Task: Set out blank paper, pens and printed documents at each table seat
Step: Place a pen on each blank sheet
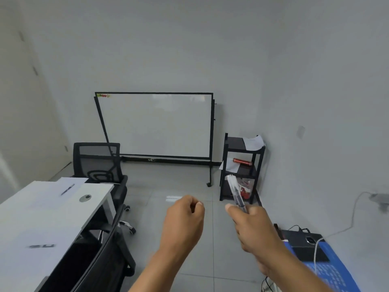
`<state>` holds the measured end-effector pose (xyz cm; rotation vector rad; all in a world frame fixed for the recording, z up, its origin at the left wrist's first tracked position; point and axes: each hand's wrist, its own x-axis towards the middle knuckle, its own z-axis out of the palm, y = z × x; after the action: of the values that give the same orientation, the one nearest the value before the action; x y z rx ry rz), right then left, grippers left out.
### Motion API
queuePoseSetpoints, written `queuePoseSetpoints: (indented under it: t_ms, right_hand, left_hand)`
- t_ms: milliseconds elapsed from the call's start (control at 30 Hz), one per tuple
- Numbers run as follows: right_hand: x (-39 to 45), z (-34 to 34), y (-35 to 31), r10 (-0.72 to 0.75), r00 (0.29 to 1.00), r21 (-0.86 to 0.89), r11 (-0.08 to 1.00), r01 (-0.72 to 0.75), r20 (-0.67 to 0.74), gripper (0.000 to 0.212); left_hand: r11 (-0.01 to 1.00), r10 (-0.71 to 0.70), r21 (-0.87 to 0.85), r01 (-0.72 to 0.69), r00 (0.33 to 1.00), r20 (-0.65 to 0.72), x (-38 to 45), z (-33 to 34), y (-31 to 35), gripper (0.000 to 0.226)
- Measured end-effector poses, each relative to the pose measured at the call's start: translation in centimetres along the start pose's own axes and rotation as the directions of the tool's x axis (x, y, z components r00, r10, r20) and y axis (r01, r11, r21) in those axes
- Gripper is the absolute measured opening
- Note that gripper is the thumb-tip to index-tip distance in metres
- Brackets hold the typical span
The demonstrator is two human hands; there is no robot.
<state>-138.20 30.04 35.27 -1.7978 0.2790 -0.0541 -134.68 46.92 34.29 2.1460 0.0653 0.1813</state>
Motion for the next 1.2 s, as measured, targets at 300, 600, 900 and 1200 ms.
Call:
queuePoseSetpoints:
  t_ms: [300, 600, 900, 1200]
  right_hand:
    - [14.9, 3.1, -2.0, -0.037, 0.993, 0.072, 0.997, 0.030, 0.110, 0.043]
    - [34.5, 4.7, -5.5, -0.086, 0.971, 0.102, 0.993, 0.064, 0.223, 0.034]
    - [51.3, 13.2, -9.6, -0.111, 0.932, 0.080, 0.993, 0.089, 0.345, 0.033]
    - [67.2, 25.7, -15.2, -0.117, 0.931, 0.021, 0.993, 0.117, 0.344, 0.036]
  left_hand:
    - [0.996, -0.039, 0.084, 0.044, 0.997, -0.059, 13.1, 1.5, 0.7, 0.025]
    - [0.986, -0.074, 0.134, 0.101, 0.978, -0.195, 30.7, 4.4, 2.3, 0.029]
    - [0.974, -0.143, 0.125, 0.188, 0.942, -0.302, 47.0, 2.9, -0.2, 0.027]
    - [0.976, -0.209, -0.002, 0.218, 0.935, -0.288, 66.7, -0.9, -6.6, 0.028]
